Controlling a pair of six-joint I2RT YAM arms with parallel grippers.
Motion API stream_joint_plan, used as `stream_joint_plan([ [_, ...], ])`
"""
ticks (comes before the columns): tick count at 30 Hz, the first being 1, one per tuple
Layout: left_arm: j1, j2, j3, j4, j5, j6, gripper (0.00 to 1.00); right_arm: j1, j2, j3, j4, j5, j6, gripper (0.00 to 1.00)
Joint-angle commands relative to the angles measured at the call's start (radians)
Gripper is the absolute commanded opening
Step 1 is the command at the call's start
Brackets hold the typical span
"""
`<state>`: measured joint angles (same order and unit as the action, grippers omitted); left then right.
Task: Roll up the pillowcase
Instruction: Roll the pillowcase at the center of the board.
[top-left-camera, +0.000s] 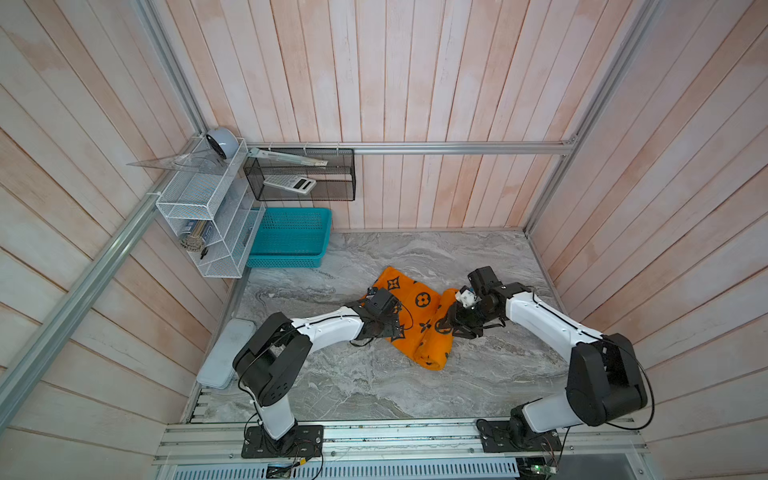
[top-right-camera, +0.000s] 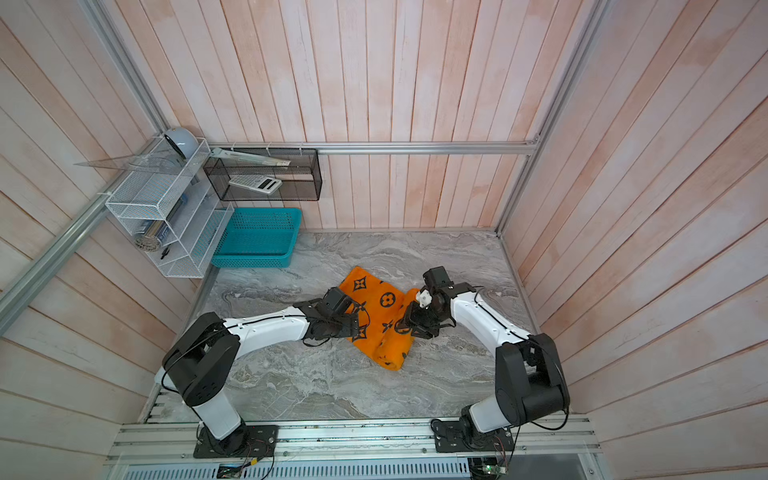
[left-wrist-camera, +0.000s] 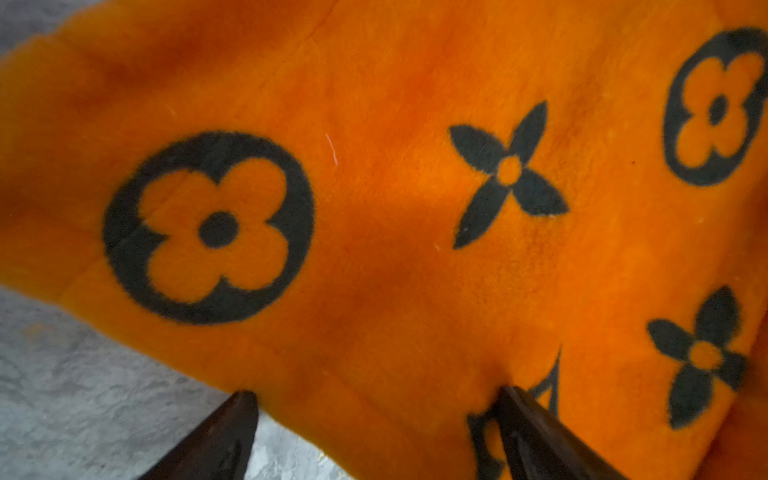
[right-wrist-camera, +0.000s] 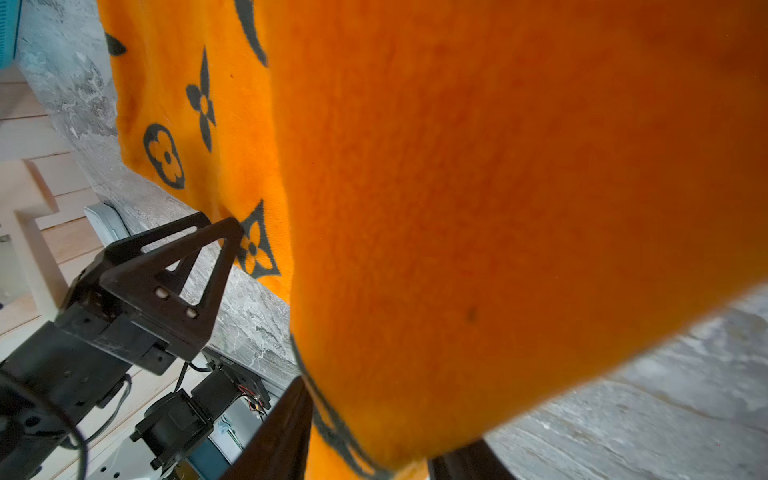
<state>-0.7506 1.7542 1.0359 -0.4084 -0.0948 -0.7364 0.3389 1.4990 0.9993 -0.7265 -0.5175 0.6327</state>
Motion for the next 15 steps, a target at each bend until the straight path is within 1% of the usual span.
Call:
stream_joint_plan([
  [1, 0.006, 0.006, -0.023, 0.014, -0.024, 0.013, 0.95, 0.033, 0.038, 0.064, 0.016, 0.020, 0.012, 0.49],
  [8, 0.007, -0.003, -0.056, 0.035, -0.019, -0.014, 0.94, 0.082, 0.114, 0.168, 0.015, 0.029, 0.013, 0.51],
  [11, 0.007, -0.059, -0.097, 0.065, -0.021, -0.057, 0.93, 0.098, 0.141, 0.187, 0.055, 0.014, 0.017, 0.52],
  [13, 0.007, -0.121, -0.132, 0.079, -0.050, -0.084, 0.93, 0.108, 0.159, 0.188, 0.107, 0.007, 0.026, 0.52],
  [15, 0.007, -0.186, -0.157, 0.096, -0.073, -0.099, 0.93, 0.114, 0.198, 0.186, 0.180, -0.028, 0.049, 0.52],
])
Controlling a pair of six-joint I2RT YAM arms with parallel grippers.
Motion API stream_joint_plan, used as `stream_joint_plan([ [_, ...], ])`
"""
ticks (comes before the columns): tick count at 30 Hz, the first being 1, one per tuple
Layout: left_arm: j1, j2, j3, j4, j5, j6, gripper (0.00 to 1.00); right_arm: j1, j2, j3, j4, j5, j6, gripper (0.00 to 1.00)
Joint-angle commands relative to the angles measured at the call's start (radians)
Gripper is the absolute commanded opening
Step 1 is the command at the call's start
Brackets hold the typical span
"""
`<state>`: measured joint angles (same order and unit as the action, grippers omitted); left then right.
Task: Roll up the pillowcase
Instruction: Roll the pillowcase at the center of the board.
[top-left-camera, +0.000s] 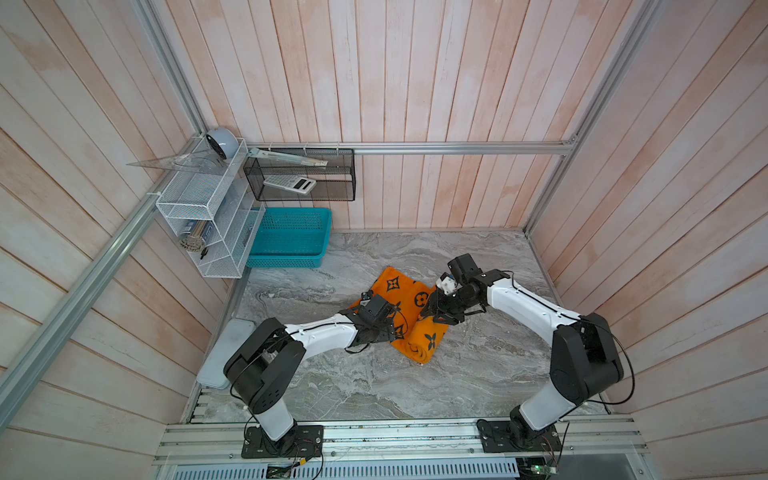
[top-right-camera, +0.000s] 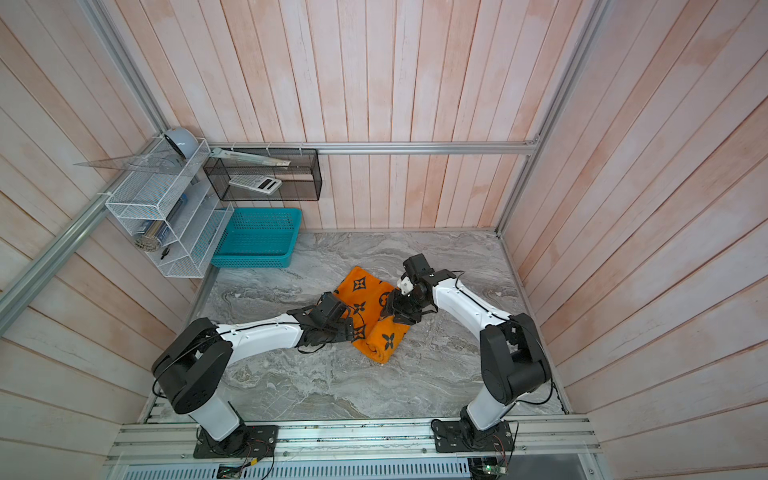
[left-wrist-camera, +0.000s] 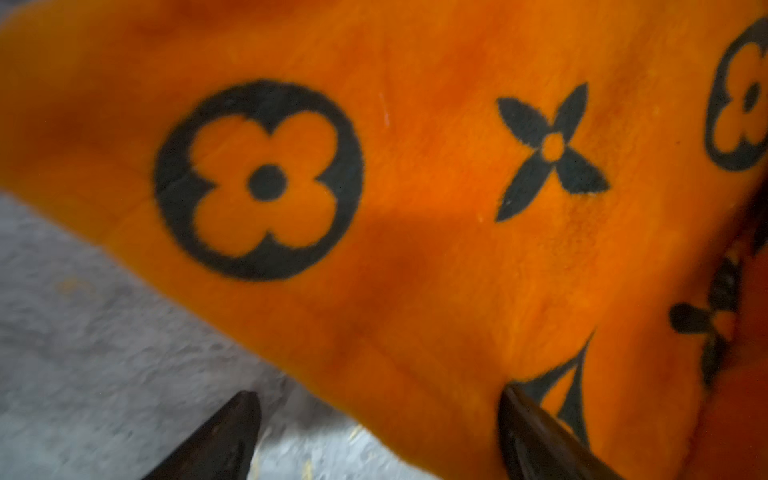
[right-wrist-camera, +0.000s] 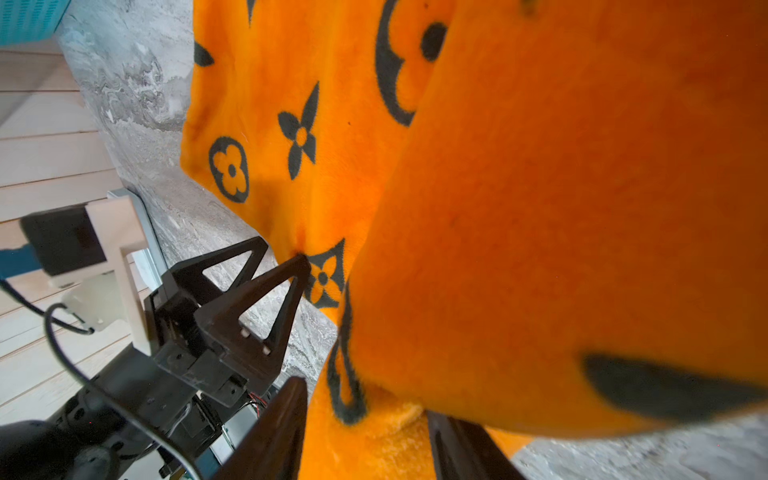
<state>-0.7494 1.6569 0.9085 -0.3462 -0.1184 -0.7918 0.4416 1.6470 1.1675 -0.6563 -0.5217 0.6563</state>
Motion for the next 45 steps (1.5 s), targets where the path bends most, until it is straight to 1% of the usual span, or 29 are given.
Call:
stream_joint_plan([
  [1, 0.006, -0.110, -0.034, 0.040, -0.052, -0.043, 0.93, 0.012, 0.071, 0.015, 0.151, -0.046, 0.039, 0.52],
  [6, 0.004, -0.157, 0.012, 0.019, -0.058, -0.018, 0.94, 0.033, 0.190, 0.003, 0.345, -0.097, 0.091, 0.52],
  [9, 0.004, -0.146, 0.039, 0.027, -0.027, 0.005, 0.93, 0.037, 0.220, -0.017, 0.426, -0.112, 0.122, 0.52],
  [14, -0.016, -0.090, 0.060, 0.066, 0.022, 0.021, 0.93, 0.037, 0.237, -0.027, 0.427, -0.111, 0.120, 0.52],
  [19, -0.034, 0.013, 0.080, 0.103, 0.037, 0.023, 0.92, 0.036, 0.224, -0.039, 0.423, -0.109, 0.118, 0.52],
  [21, -0.036, 0.057, 0.091, 0.096, 0.026, 0.013, 0.91, 0.033, 0.205, -0.044, 0.419, -0.110, 0.118, 0.52],
  [24, -0.036, 0.087, 0.075, 0.089, -0.023, -0.018, 0.87, 0.016, 0.150, -0.055, 0.407, -0.109, 0.121, 0.53],
  [25, -0.035, 0.091, 0.069, 0.090, -0.034, -0.027, 0.87, 0.010, 0.128, -0.062, 0.409, -0.109, 0.124, 0.55],
  [26, -0.033, 0.098, 0.060, 0.097, -0.037, -0.030, 0.86, 0.000, 0.099, -0.071, 0.415, -0.110, 0.130, 0.60],
  [27, -0.031, 0.108, 0.055, 0.103, -0.036, -0.032, 0.84, -0.014, 0.072, -0.089, 0.440, -0.126, 0.146, 0.64],
  [28, -0.030, 0.115, 0.054, 0.105, -0.036, -0.034, 0.83, -0.028, 0.054, -0.116, 0.496, -0.158, 0.171, 0.66],
  [30, -0.030, 0.131, 0.047, 0.118, -0.032, -0.035, 0.81, -0.070, 0.013, -0.202, 0.632, -0.239, 0.265, 0.68],
  [32, -0.028, 0.147, 0.049, 0.123, -0.024, -0.032, 0.80, -0.108, -0.039, -0.284, 0.716, -0.272, 0.323, 0.69],
  [34, -0.027, 0.160, 0.048, 0.124, -0.023, -0.032, 0.79, -0.134, -0.102, -0.336, 0.681, -0.269, 0.293, 0.71],
  [36, -0.025, 0.162, 0.043, 0.129, -0.023, -0.030, 0.79, -0.147, -0.163, -0.354, 0.563, -0.238, 0.209, 0.73],
  [38, -0.021, 0.164, 0.038, 0.133, -0.024, -0.028, 0.79, -0.145, -0.197, -0.371, 0.487, -0.214, 0.156, 0.74],
  [42, -0.006, 0.168, 0.026, 0.145, -0.014, -0.031, 0.79, -0.146, -0.209, -0.413, 0.463, -0.201, 0.135, 0.76],
  [45, -0.004, 0.170, 0.022, 0.145, -0.009, -0.035, 0.78, -0.144, -0.187, -0.449, 0.497, -0.189, 0.155, 0.76],
])
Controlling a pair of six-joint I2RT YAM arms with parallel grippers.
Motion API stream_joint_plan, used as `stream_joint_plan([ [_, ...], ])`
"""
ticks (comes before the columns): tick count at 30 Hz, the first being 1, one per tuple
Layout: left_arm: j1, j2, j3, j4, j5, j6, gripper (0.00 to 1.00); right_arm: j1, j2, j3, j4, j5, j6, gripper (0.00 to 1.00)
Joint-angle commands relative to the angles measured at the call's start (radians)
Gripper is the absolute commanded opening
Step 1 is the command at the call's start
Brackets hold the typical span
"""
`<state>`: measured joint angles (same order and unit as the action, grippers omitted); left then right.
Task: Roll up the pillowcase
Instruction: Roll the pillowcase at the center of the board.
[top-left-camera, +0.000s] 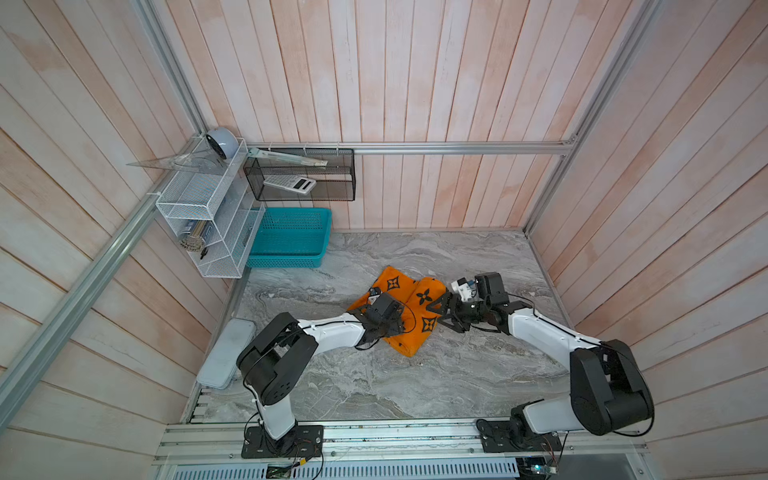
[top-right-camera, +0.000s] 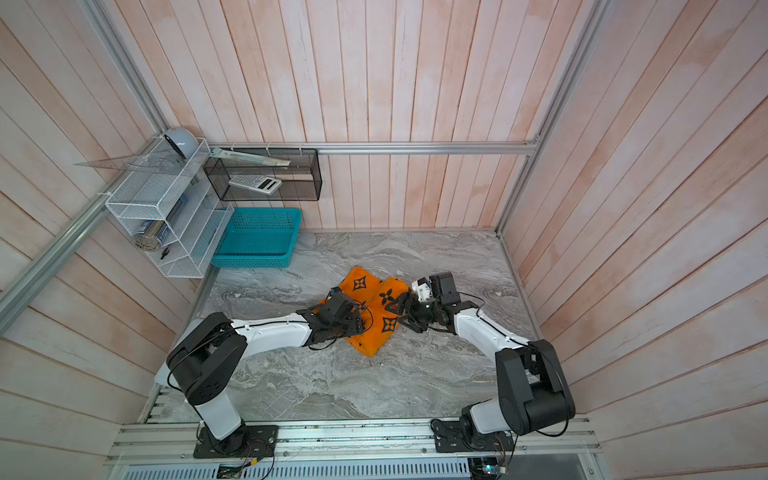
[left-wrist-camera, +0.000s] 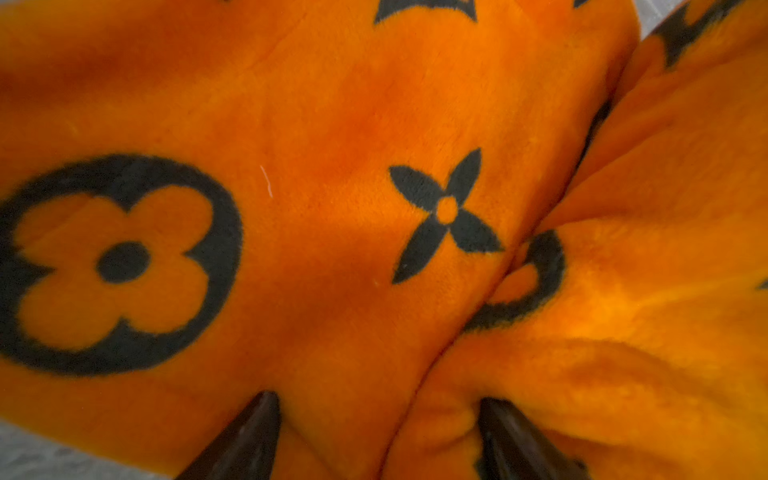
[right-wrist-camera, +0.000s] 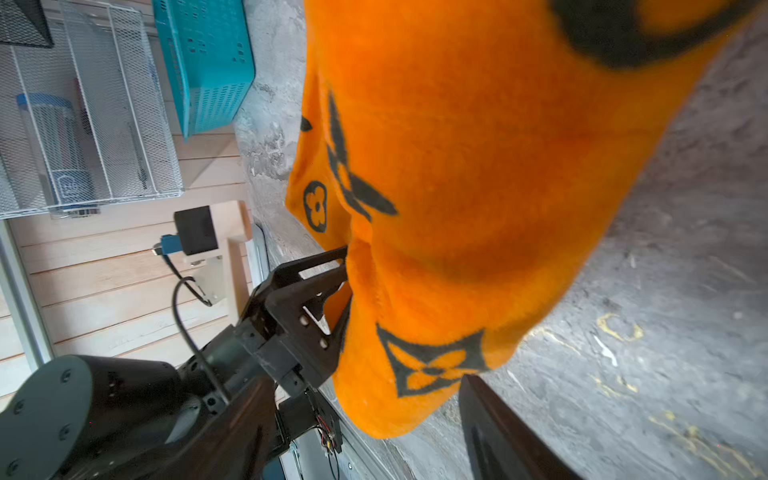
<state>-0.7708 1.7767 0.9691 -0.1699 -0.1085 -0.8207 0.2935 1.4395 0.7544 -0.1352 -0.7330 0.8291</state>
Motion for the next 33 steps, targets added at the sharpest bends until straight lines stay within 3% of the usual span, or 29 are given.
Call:
stream_joint_plan([
  [1, 0.018, 0.048, -0.039, -0.031, -0.019, -0.007, 0.78, 0.007, 0.031, -0.043, -0.014, 0.022, -0.010, 0.76],
  [13, 0.018, 0.016, -0.062, -0.021, 0.002, -0.018, 0.78, 0.107, 0.220, 0.030, 0.071, 0.078, 0.044, 0.76],
  [15, 0.018, 0.008, -0.063, -0.018, 0.013, -0.021, 0.78, 0.119, 0.270, 0.042, 0.099, 0.078, 0.065, 0.66],
  [17, 0.018, -0.003, -0.058, -0.022, 0.028, -0.023, 0.78, 0.121, 0.296, 0.036, 0.137, 0.076, 0.089, 0.42],
  [19, 0.018, -0.020, -0.055, -0.034, 0.031, -0.022, 0.81, 0.117, 0.299, 0.039, 0.115, 0.086, 0.090, 0.25],
  [21, 0.018, -0.046, -0.050, -0.060, 0.027, -0.017, 0.85, 0.115, 0.276, 0.044, 0.034, 0.115, 0.063, 0.14],
  [24, 0.020, -0.095, -0.047, -0.100, 0.004, -0.008, 0.92, 0.089, 0.203, 0.032, -0.129, 0.171, 0.002, 0.09],
  [30, 0.020, -0.204, -0.043, -0.179, -0.063, 0.008, 0.93, -0.048, 0.000, -0.013, -0.471, 0.202, -0.157, 0.09],
  [33, 0.022, -0.217, -0.044, -0.184, -0.070, 0.015, 0.93, -0.080, -0.032, 0.014, -0.565, 0.196, -0.210, 0.13],
])
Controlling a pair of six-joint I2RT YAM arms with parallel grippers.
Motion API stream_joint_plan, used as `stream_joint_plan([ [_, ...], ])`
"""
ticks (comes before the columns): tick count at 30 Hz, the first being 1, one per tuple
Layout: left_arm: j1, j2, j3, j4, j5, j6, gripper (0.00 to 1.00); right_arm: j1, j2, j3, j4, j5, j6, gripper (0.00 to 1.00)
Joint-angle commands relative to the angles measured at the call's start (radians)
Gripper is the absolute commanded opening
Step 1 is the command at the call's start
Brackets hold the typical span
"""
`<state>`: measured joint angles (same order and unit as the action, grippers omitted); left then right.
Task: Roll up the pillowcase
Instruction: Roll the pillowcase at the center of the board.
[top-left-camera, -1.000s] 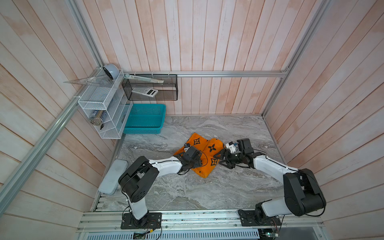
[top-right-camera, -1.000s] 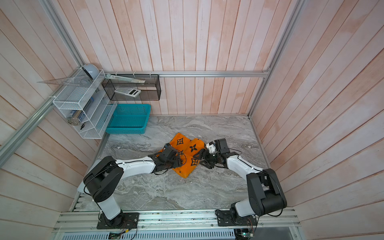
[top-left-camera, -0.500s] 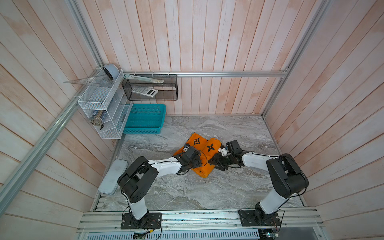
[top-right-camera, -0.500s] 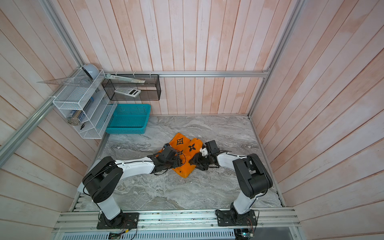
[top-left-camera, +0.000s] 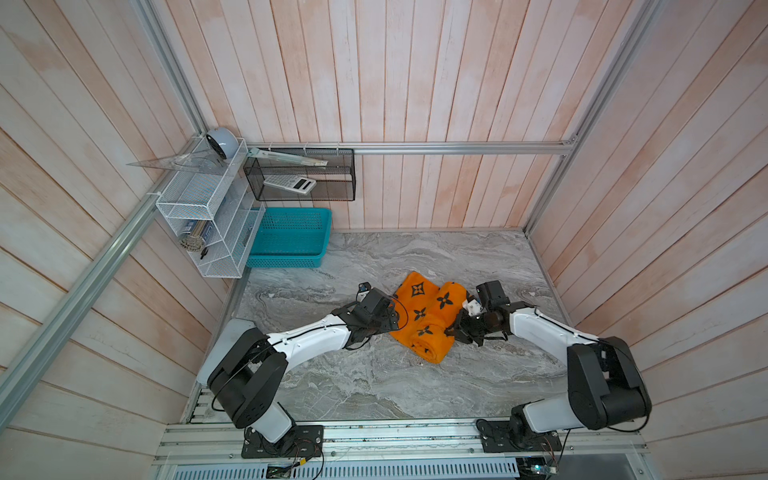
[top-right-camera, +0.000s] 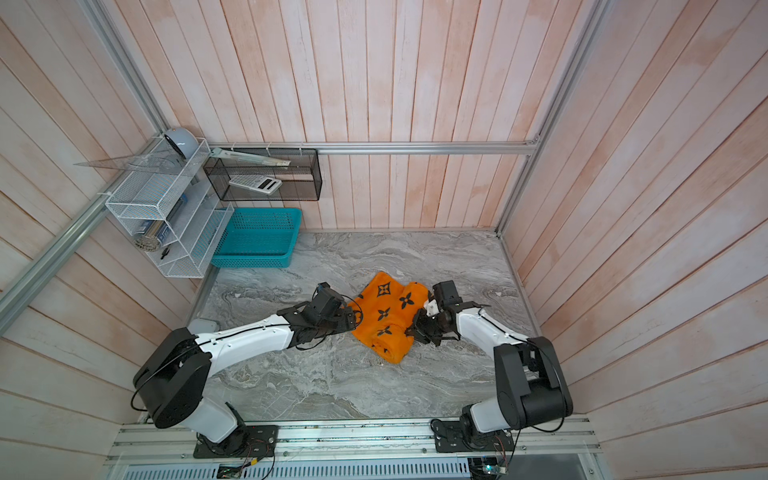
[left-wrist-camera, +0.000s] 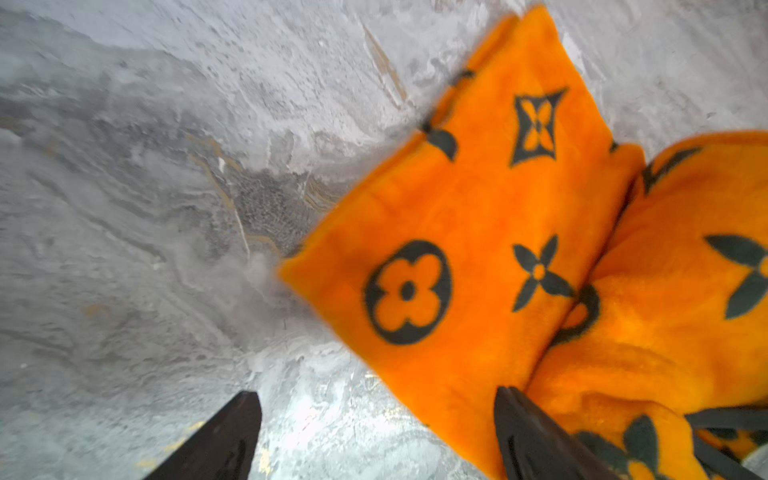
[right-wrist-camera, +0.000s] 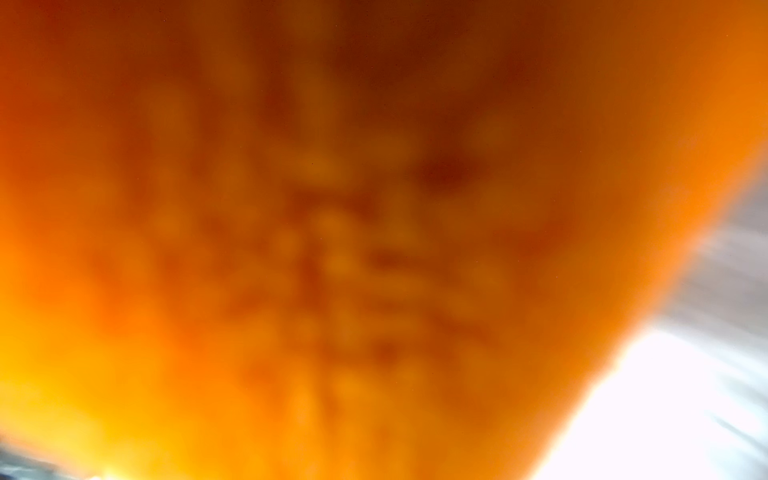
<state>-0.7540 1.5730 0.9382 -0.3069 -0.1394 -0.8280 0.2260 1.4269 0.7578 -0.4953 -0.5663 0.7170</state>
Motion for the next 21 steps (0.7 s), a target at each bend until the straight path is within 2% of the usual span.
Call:
stream_joint_plan([
  [1, 0.005, -0.009, -0.013, -0.046, -0.037, 0.025, 0.93, -0.011, -0.008, 0.027, -0.216, 0.020, -0.111, 0.16],
  [3, 0.007, 0.012, -0.010, -0.042, -0.036, 0.022, 0.93, -0.008, 0.031, 0.075, -0.239, 0.007, -0.135, 0.23],
  [6, 0.008, 0.036, -0.014, -0.018, -0.011, 0.005, 0.93, -0.003, 0.064, 0.134, -0.245, 0.005, -0.140, 0.45],
  [9, 0.007, 0.047, -0.021, -0.005, 0.005, -0.006, 0.93, 0.001, 0.057, 0.195, -0.247, 0.005, -0.124, 0.58],
  [11, 0.007, 0.053, -0.020, -0.007, 0.009, -0.008, 0.93, 0.014, 0.054, 0.236, -0.249, 0.007, -0.112, 0.76],
  [12, 0.007, 0.057, -0.019, -0.007, 0.011, -0.007, 0.93, 0.024, 0.060, 0.258, -0.251, 0.011, -0.110, 0.93],
  [13, 0.008, 0.057, -0.019, -0.008, 0.010, -0.007, 0.93, 0.033, 0.068, 0.274, -0.252, 0.010, -0.108, 0.98],
  [21, 0.007, 0.055, -0.022, 0.002, 0.011, -0.004, 0.93, 0.102, 0.192, 0.364, -0.194, 0.002, -0.084, 0.98],
])
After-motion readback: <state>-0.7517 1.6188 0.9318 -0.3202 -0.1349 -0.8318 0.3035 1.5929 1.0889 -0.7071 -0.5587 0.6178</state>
